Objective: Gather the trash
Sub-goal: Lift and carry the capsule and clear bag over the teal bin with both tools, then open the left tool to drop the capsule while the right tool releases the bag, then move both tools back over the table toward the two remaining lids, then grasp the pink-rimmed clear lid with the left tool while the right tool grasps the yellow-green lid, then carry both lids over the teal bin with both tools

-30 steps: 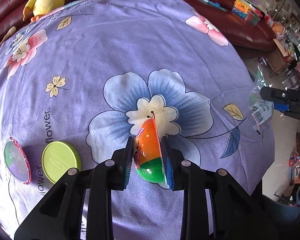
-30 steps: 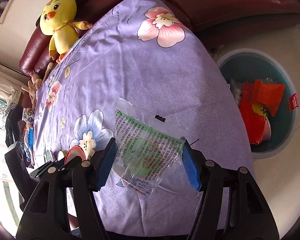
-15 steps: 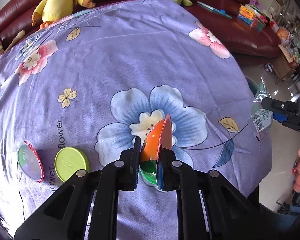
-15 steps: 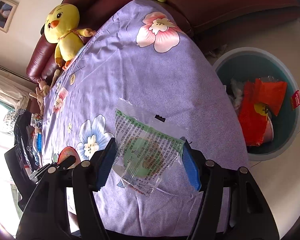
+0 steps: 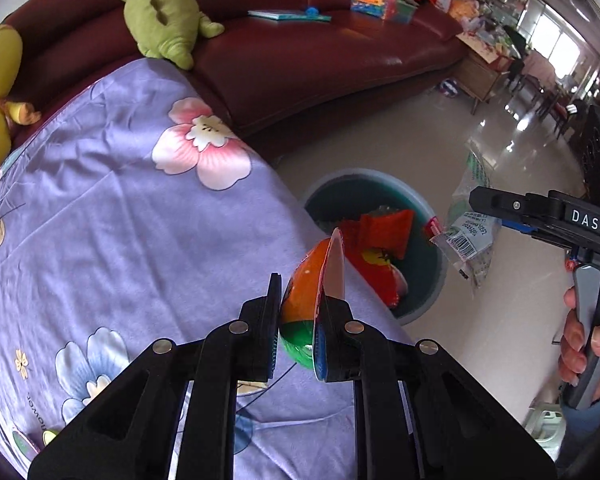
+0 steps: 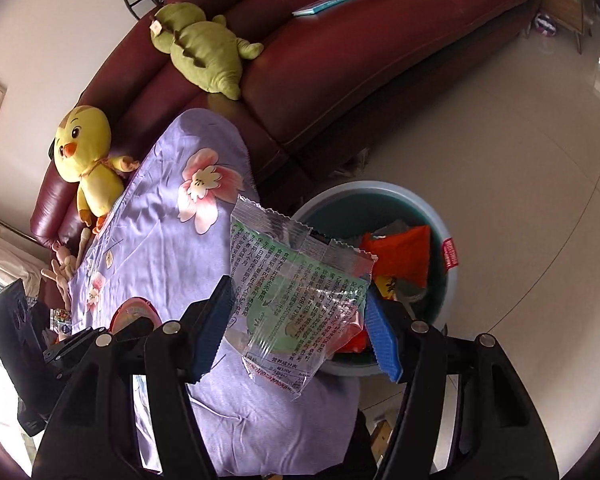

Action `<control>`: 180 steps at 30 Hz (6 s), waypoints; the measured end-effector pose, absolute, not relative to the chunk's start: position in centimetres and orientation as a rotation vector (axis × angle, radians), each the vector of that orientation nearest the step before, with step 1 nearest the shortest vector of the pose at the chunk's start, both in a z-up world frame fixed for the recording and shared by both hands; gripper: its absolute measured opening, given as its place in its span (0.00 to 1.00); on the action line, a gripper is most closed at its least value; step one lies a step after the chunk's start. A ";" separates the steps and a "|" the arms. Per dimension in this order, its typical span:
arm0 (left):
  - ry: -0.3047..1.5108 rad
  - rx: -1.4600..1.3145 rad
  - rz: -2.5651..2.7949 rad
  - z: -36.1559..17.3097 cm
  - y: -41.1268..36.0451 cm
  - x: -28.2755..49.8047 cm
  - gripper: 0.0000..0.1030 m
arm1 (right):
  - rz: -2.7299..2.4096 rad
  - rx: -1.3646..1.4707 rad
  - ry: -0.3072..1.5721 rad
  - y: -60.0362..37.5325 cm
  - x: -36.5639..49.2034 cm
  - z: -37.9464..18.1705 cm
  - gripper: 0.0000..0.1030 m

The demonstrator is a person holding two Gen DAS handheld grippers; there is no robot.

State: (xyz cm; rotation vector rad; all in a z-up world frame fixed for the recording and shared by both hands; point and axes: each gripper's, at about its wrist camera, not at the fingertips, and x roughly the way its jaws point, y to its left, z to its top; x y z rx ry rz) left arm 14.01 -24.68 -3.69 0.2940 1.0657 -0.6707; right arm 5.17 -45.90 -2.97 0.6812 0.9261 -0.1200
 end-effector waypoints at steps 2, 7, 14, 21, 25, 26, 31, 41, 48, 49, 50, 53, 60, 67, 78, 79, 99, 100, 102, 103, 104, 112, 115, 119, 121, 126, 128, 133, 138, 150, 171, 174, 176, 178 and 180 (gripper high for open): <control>1.074 0.326 -0.695 -4.2 -27.1 14.0 0.15 | -0.137 0.697 0.926 -47.4 4.6 -3.5 0.59; 1.114 0.388 -0.721 -6.4 -31.7 14.5 0.15 | -0.164 0.745 0.949 -49.9 4.0 -5.4 0.59; 1.176 0.442 -0.730 -9.9 -35.2 15.0 0.26 | -0.188 0.769 0.991 -52.0 4.1 -7.5 0.59; 1.158 0.456 -0.688 -10.5 -35.6 15.8 0.63 | -0.193 0.782 1.014 -52.9 4.6 -8.7 0.59; 1.134 0.443 -0.682 -9.6 -34.9 15.6 0.79 | -0.188 0.787 1.031 -52.9 4.8 -9.5 0.59; 1.124 0.444 -0.678 -9.3 -34.8 15.4 0.81 | -0.187 0.787 1.034 -52.8 4.9 -9.6 0.59; 1.093 0.465 -0.680 -8.5 -33.4 14.3 0.89 | -0.179 0.770 1.044 -52.3 5.8 -9.6 0.59; 1.101 0.445 -0.677 -8.5 -31.1 13.6 0.91 | -0.160 0.723 1.090 -50.5 7.9 -10.0 0.70; 1.112 0.419 -0.677 -8.7 -29.9 13.6 0.91 | -0.206 0.728 1.114 -50.4 7.1 -10.3 0.75; 1.111 0.416 -0.676 -8.6 -29.7 13.5 0.91 | -0.210 0.727 1.118 -50.3 7.0 -10.3 0.76; 1.112 0.411 -0.676 -8.6 -29.6 13.5 0.91 | -0.214 0.725 1.122 -50.3 6.9 -10.2 0.77; 1.115 0.397 -0.675 -8.5 -29.0 13.3 0.91 | -0.225 0.721 1.129 -50.1 6.7 -10.0 0.81; 1.115 0.369 -0.670 -7.7 -27.7 13.0 0.91 | -0.235 0.677 1.145 -49.1 5.7 -8.9 0.81; 1.092 0.340 -0.657 -6.7 -25.4 12.0 0.95 | -0.224 0.599 1.151 -46.6 5.1 -7.1 0.84; 1.073 0.261 -0.608 -5.3 -19.1 11.0 0.95 | -0.182 0.525 1.154 -41.3 5.0 -5.1 0.84; 1.070 0.252 -0.598 -5.2 -18.4 10.9 0.95 | -0.176 0.516 1.156 -40.8 5.0 -5.0 0.84; 1.085 0.077 -0.179 -7.1 8.5 9.3 0.95 | 0.271 0.270 1.327 -16.6 10.8 -5.1 0.84; 1.089 0.066 -0.155 -7.4 10.0 9.1 0.95 | 0.304 0.267 1.341 -15.2 11.0 -5.3 0.84; 1.098 0.043 -0.113 -8.0 12.7 8.8 0.95 | 0.338 0.222 1.358 -12.2 11.6 -5.4 0.84; 1.103 0.031 -0.095 -8.3 13.9 8.6 0.95 | 0.348 0.196 1.359 -10.8 11.8 -5.5 0.84; 1.107 0.021 -0.080 -8.7 15.0 8.5 0.95 | 0.357 0.168 1.360 -9.4 12.1 -5.6 0.84; 1.125 -0.025 -0.036 -10.2 20.5 7.1 0.95 | 0.451 0.056 1.378 0.3 14.0 -7.2 0.56; 1.125 -0.035 -0.041 -10.6 21.7 6.9 0.95 | 0.472 0.007 1.397 3.1 14.3 -8.3 0.55; 1.129 -0.058 -0.041 -10.7 22.9 7.0 0.95 | 0.481 -0.059 1.379 5.7 14.7 -8.9 0.54; 1.134 -0.066 -0.036 -10.9 23.4 7.1 0.95 | 0.475 -0.095 1.363 6.5 14.7 -9.2 0.54; 1.136 -0.107 -0.043 -10.9 23.9 7.7 0.95 | 0.441 -0.181 1.345 7.5 14.4 -10.2 0.54; 1.131 -0.104 -0.051 -10.9 23.7 7.9 0.95 | 0.437 -0.228 1.310 7.8 14.0 -10.1 0.52; 1.126 -0.106 -0.084 -10.7 22.3 8.8 0.95 | 0.442 -0.206 1.309 6.1 14.0 -9.5 0.51; 1.115 -0.105 -0.136 -10.2 19.8 10.5 0.95 | 0.386 -0.083 1.301 1.8 15.0 -8.0 0.51; 1.130 -0.139 -0.039 -10.7 17.7 13.8 0.54 | 0.324 0.109 1.307 -5.3 15.6 -7.8 0.51; 1.084 0.077 -0.309 -5.7 -2.0 14.5 0.54 | 0.176 0.424 1.128 -24.0 11.4 -4.4 0.51; 1.078 0.120 -0.371 -5.3 -6.2 14.4 0.54 | 0.135 0.471 1.084 -27.7 10.2 -3.8 0.51; 1.072 0.153 -0.407 -5.0 -8.9 14.2 0.54 | 0.105 0.505 1.058 -30.3 9.4 -3.6 0.51; 1.064 0.179 -0.439 -4.8 -11.3 13.9 0.54 | 0.074 0.530 1.038 -32.7 8.5 -3.7 0.52; 1.061 0.199 -0.468 -4.5 -13.6 13.8 0.54 | 0.047 0.551 1.025 -34.9 7.7 -3.8 0.52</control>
